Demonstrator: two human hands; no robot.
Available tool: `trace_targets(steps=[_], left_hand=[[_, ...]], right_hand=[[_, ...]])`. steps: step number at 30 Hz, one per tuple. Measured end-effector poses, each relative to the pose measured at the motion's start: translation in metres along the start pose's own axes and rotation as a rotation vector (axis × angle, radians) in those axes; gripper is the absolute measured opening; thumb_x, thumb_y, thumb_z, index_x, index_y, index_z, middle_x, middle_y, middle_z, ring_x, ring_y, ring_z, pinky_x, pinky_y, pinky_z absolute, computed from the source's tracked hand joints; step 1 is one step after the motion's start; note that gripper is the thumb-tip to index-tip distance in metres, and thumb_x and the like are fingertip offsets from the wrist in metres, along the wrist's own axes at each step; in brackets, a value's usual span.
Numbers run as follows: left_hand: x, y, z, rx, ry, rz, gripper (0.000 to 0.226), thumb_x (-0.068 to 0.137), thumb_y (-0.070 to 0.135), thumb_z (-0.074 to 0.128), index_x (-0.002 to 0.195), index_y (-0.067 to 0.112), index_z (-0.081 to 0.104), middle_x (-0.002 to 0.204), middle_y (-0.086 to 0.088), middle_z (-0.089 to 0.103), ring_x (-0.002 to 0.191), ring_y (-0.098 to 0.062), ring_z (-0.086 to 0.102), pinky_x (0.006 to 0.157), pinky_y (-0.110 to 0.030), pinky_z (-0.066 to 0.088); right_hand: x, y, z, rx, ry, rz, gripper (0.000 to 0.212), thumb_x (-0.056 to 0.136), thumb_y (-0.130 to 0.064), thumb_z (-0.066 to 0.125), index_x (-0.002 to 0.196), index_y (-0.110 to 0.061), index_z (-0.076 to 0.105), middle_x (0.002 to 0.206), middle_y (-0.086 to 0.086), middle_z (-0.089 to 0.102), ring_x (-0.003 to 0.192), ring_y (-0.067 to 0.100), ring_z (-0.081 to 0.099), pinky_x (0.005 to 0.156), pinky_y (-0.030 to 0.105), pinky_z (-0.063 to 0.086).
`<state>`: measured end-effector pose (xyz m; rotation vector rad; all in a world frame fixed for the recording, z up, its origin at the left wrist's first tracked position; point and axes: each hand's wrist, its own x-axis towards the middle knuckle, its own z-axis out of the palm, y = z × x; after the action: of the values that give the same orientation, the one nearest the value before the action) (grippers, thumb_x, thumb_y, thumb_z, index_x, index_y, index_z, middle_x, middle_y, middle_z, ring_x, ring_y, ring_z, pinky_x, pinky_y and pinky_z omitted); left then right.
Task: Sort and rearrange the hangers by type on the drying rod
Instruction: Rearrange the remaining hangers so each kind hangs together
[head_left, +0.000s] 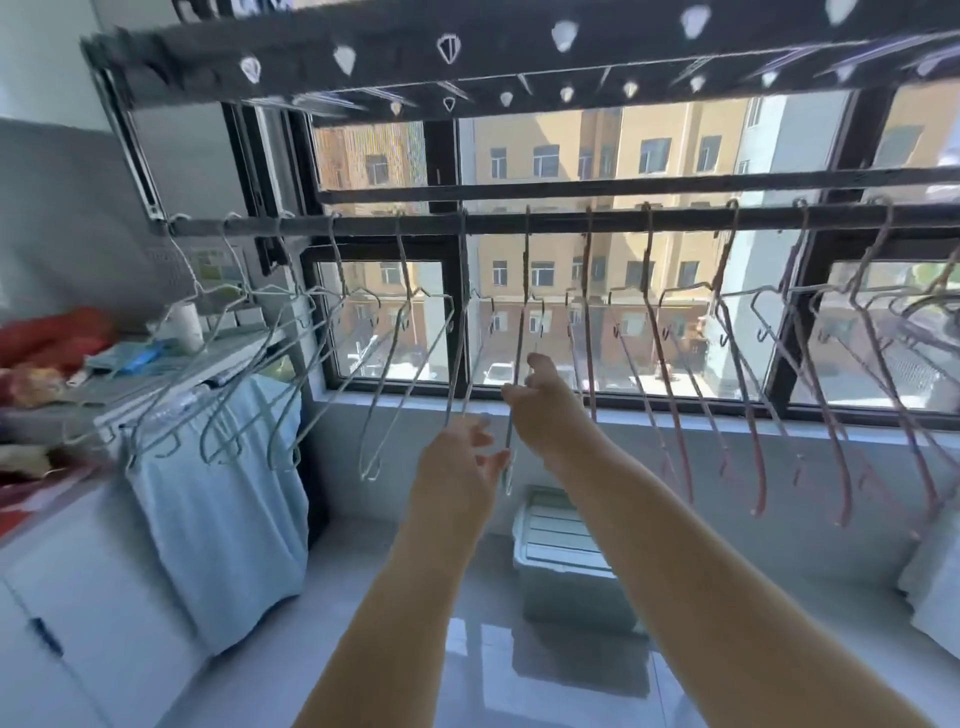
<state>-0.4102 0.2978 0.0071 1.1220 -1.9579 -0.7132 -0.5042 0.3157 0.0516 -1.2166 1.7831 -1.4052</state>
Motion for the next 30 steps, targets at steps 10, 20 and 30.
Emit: trace_targets(steps=[10,20,30], left_hand=[[-0.006,-0.004,0.011,-0.123,-0.01,0.043,0.013,0.075,0.009,0.065,0.082,0.02,0.067,0.075,-0.004,0.072,0.071,-0.02,0.067,0.074,-0.035,0.054],[-0.01,0.0,0.012,-0.165,-0.04,0.089,0.019,0.079,0.006,0.062,0.09,0.02,0.068,0.069,0.008,0.065,0.062,0.001,0.06,0.06,-0.002,0.042],[-0.012,-0.002,0.005,-0.151,-0.056,0.153,0.027,0.083,0.01,0.061,0.108,0.021,0.066,0.086,0.011,0.068,0.069,0.006,0.058,0.066,0.002,0.039]], right_hand=[[0.024,0.024,0.02,0.27,0.11,0.101,0.063,0.085,0.015,0.029,0.141,-0.014,0.03,0.111,0.004,0.05,0.08,0.011,0.049,0.083,0.031,0.044],[0.026,0.029,0.014,0.328,0.166,0.119,0.064,0.084,0.013,0.026,0.139,-0.018,0.037,0.1,-0.005,0.054,0.072,0.009,0.046,0.07,0.027,0.04],[0.018,0.022,0.013,0.394,0.199,0.112,0.059,0.084,0.014,0.026,0.136,-0.012,0.039,0.096,0.002,0.054,0.065,0.01,0.044,0.058,0.024,0.037]])
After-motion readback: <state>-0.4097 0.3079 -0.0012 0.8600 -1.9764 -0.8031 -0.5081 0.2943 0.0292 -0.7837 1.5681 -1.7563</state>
